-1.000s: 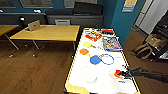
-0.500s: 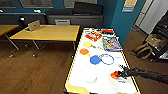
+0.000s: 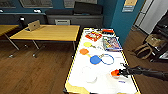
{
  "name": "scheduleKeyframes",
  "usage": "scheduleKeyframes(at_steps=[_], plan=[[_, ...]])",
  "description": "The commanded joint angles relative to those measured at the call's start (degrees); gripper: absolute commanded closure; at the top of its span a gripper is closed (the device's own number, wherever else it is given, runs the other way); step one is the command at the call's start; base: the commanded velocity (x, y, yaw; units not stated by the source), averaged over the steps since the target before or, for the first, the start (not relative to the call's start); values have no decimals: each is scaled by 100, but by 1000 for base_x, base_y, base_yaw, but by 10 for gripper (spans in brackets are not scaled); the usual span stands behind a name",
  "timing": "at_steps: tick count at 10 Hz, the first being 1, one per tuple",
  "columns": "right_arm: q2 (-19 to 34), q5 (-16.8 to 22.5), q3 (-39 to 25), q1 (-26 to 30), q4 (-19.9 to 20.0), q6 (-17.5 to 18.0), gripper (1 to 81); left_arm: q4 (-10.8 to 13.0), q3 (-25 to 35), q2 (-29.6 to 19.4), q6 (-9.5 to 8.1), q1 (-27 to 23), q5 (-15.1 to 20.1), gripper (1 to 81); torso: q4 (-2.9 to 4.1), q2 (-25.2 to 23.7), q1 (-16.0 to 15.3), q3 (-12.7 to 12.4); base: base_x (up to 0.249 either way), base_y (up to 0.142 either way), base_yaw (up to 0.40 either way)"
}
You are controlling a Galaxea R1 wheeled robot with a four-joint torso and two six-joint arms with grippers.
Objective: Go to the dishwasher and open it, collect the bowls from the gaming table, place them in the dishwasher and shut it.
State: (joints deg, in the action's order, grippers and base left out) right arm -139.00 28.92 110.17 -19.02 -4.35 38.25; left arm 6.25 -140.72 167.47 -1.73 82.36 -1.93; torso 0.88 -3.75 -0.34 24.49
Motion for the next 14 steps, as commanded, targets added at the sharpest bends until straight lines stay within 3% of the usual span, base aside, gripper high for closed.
scheduleKeyframes(at_steps=[1, 2, 4, 5, 7, 9, 10, 12, 14], plan=[[1738, 905, -1962, 1483, 330, 190, 811, 77, 70, 32, 15, -49, 351, 10, 0, 0, 0, 0, 0, 0, 0], [2224, 905, -2404, 1422, 277, 218, 811, 200, 88, 41, 15, -66, 342, 10, 0, 0, 0, 0, 0, 0, 0], [3233, 888, -3457, 1116, 32, 279, 811, 227, 97, 23, 15, -92, 342, 10, 0, 0, 0, 0, 0, 0, 0], [3514, 887, -3755, 834, -238, 383, 811, 227, 149, -37, 15, -84, 334, 10, 0, 0, 0, 0, 0, 0, 0], [3921, 659, -4268, -61, -1050, 894, 811, 227, 761, -466, 6, -49, -79, 10, 0, 0, 0, 0, 0, 0, 0], [4184, -7, -4585, -1046, -1822, 1394, 811, 227, 1632, -1143, -3, -66, -106, 10, 0, 0, 0, 0, 0, 0, 0], [4184, -387, -4452, -1589, -2017, 1474, 811, 227, 2039, -1471, -11, -92, -115, 10, 0, 0, 0, 0, 0, 0, 0], [4000, -1345, -3846, -2742, -2078, 1466, 811, 210, 2874, -2209, -47, -172, -335, 10, 0, 0, 0, 0, 0, 0, 0], [3476, -2176, -3295, -3690, -2306, 1457, 811, 174, 3713, -2874, -55, -426, -335, 10, 0, 0, 0, 0, 0, 0, 0]])
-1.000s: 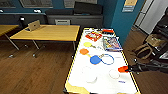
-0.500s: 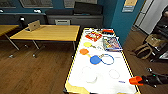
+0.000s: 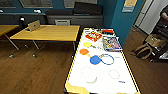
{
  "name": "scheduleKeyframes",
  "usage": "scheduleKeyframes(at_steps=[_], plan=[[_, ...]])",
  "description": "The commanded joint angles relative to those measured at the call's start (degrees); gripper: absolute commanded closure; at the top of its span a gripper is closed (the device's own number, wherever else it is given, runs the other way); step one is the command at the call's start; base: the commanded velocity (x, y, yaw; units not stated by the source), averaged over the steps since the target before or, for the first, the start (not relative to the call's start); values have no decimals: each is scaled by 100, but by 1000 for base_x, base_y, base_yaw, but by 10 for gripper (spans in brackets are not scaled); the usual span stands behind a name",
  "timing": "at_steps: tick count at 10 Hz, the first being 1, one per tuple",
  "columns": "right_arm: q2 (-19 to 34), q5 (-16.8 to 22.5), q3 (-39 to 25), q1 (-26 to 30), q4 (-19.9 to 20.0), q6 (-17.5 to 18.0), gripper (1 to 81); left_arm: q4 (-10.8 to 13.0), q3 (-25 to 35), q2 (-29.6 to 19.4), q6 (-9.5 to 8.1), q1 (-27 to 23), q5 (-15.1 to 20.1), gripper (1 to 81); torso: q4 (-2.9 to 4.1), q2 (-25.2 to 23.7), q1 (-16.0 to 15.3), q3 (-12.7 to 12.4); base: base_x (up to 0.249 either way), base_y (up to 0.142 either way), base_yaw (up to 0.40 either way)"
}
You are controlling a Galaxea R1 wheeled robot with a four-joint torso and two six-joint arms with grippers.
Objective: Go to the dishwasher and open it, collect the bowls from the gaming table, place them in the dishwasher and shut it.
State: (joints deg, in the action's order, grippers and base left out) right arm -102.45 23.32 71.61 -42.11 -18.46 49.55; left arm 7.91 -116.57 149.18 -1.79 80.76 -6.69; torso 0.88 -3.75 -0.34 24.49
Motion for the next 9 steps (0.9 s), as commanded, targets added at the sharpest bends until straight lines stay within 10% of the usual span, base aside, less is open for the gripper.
scheduleKeyframes(at_steps=[1, 9], plan=[[-417, -1795, 747, -1674, -949, 318, 811, -9, 1661, -1309, -58, -424, 142, 10, 0, 0, 0, 0, 0, 0, 0], [-2387, -2631, 2153, -3124, -1600, 292, 811, -79, 4053, -3270, -585, -1996, 203, 10, 0, 0, 0, -2, 0, 0, 0]])
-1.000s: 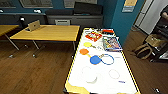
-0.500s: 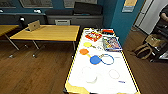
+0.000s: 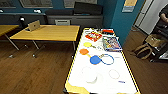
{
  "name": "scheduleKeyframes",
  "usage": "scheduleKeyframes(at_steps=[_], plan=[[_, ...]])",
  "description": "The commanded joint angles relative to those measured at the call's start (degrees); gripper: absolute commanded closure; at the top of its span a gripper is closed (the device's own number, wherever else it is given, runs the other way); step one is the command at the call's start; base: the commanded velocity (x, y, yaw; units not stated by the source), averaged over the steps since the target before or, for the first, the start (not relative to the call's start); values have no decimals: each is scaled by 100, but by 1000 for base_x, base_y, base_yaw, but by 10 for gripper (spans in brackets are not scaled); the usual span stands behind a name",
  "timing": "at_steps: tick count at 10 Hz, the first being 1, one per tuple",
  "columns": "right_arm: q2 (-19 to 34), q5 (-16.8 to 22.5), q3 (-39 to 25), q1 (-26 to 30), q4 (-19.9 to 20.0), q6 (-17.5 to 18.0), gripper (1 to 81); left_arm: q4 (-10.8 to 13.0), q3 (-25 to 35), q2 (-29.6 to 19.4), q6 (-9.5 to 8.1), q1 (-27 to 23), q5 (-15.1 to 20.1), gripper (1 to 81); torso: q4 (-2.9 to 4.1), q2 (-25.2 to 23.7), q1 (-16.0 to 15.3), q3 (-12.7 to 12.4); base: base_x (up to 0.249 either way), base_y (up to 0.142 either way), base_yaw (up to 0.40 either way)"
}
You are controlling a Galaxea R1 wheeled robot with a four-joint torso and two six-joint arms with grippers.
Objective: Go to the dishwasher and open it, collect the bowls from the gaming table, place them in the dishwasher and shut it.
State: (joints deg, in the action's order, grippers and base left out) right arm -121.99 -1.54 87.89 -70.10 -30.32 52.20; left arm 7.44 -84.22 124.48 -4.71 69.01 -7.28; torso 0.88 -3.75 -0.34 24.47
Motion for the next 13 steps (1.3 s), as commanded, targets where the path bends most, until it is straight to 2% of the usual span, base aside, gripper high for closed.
scheduleKeyframes(at_steps=[1, 3, 4, 5, 6, 7, 9, 10, 12, 13], plan=[[-676, -214, 690, -431, -414, 27, 811, -41, 984, -940, -372, -1024, 271, 10, 0, 0, 0, 0, 0, 0, 0], [-1076, -251, 965, -571, -414, 18, 811, -49, 1101, -1021, -479, -1436, 323, 10, 0, 0, 0, 0, 0, 0, 0], [-1268, -251, 1123, -589, -414, 18, 811, -41, 1093, -1003, -592, -1692, 656, 10, 0, 0, 0, 0, 0, 0, 0], [-1408, -242, 1237, -607, -414, 18, 811, -32, 1101, -994, -785, -1974, 841, 10, 0, 0, 0, 0, 0, 0, 0], [-1515, -242, 1326, -616, -414, 18, 811, -41, 1110, -1012, -918, -2202, 860, 10, 0, 0, 0, 0, 0, 0, 0], [-1585, -251, 1396, -651, -414, 18, 811, -40, 1144, -1030, -1040, -2448, 1060, 10, 0, 0, 0, 0, 0, 0, 0], [-1585, -339, 1528, -765, -405, 18, 811, -41, 1215, -1038, -1173, -2834, 1246, 10, 0, 0, 0, 0, 0, 0, 0], [-1603, -426, 1668, -800, -396, 27, 811, -102, 1189, -969, -1347, -3037, 1456, 10, 0, 0, 0, 0, 0, 0, 0], [-1603, -444, 1651, -766, -396, 27, 811, -225, 1215, -959, -1794, -3354, 1492, 10, 0, 0, 0, 0, 0, 0, 0], [-1612, -444, 1616, -756, -405, 27, 811, -234, 1189, -976, -2199, -3442, 1432, 10, 0, 0, 0, 0, 0, 0, 0]])
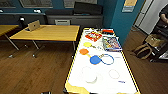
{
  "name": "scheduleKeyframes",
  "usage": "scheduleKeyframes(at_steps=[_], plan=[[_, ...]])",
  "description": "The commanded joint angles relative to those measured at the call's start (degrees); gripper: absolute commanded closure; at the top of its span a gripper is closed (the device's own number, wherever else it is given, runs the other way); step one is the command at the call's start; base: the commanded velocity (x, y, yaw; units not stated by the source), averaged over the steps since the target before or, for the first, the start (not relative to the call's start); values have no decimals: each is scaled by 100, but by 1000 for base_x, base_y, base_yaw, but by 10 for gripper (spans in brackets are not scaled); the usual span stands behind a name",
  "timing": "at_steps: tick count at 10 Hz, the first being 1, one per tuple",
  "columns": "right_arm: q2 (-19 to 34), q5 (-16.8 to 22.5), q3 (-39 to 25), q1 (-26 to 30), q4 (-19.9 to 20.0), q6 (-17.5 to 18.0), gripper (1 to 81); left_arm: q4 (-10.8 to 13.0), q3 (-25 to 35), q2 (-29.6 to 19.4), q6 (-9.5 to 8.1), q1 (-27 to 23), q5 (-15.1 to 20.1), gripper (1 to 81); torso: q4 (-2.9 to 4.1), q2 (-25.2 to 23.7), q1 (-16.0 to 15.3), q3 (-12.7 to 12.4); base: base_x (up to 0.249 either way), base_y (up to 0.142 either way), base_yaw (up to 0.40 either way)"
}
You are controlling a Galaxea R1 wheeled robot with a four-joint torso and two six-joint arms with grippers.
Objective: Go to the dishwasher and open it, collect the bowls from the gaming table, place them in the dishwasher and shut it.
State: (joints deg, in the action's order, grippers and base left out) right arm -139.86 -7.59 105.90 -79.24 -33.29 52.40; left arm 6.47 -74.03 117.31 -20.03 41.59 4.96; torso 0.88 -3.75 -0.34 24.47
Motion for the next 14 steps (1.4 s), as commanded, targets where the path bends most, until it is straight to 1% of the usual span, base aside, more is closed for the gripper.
scheduleKeyframes(at_steps=[1, 2, 3, 5, 7, 8, 9, 10, 11, 12, 13, 14], plan=[[131, 171, -167, 167, -107, 8, 811, -129, 152, -251, -950, -727, -57, 10, 0, 0, 0, 0, 0, 0, 0], [97, 171, -158, 166, -107, 8, 811, -137, 100, -225, -1177, -753, -380, 10, 0, 0, 0, 0, 0, 0, 0], [87, 171, -150, 167, -107, 8, 811, -138, 29, -146, -1328, -885, -399, 10, 0, 0, 0, 0, 0, 0, 0], [18, 171, -141, 167, -107, 8, 811, -138, -207, 99, -1547, -1121, -364, 10, 0, 0, 0, 0, 0, 0, 0], [-27, 171, -132, 193, -107, 8, 811, -138, -287, 118, -1768, -1386, -356, 10, 0, 0, 0, 0, 0, 0, 0], [-44, 179, -150, 202, -107, 8, 811, -138, -296, 101, -1925, -1535, -338, 10, 0, 0, 0, 0, 0, 0, 0], [-70, 188, -132, 211, -107, 8, 811, -155, -339, 126, -1970, -1710, -243, 10, 0, 0, 0, 2, 0, 0, 0], [-88, 197, -132, 219, -107, 8, 811, -146, -436, 187, -2005, -1895, 29, 10, 0, 0, 0, 0, 0, 0, 0], [-106, 206, -132, 236, -107, 8, 811, -146, -602, 301, -2083, -2027, 223, 10, 0, 0, 0, 2, 0, 0, 0], [-124, 215, -141, 237, -107, 8, 811, -155, -841, 434, -2198, -2159, 444, 10, 0, 0, 0, 0, 0, 0, 0], [-124, 215, -150, 237, -107, 8, 811, -138, -928, 548, -2364, -2282, 855, 10, 0, 0, 0, 2, 0, 0, 0], [-124, 223, -141, 237, -107, 8, 811, -129, -998, 653, -2383, -2326, 972, 10, 0, 0, 0, 2, 0, 0, 0]])
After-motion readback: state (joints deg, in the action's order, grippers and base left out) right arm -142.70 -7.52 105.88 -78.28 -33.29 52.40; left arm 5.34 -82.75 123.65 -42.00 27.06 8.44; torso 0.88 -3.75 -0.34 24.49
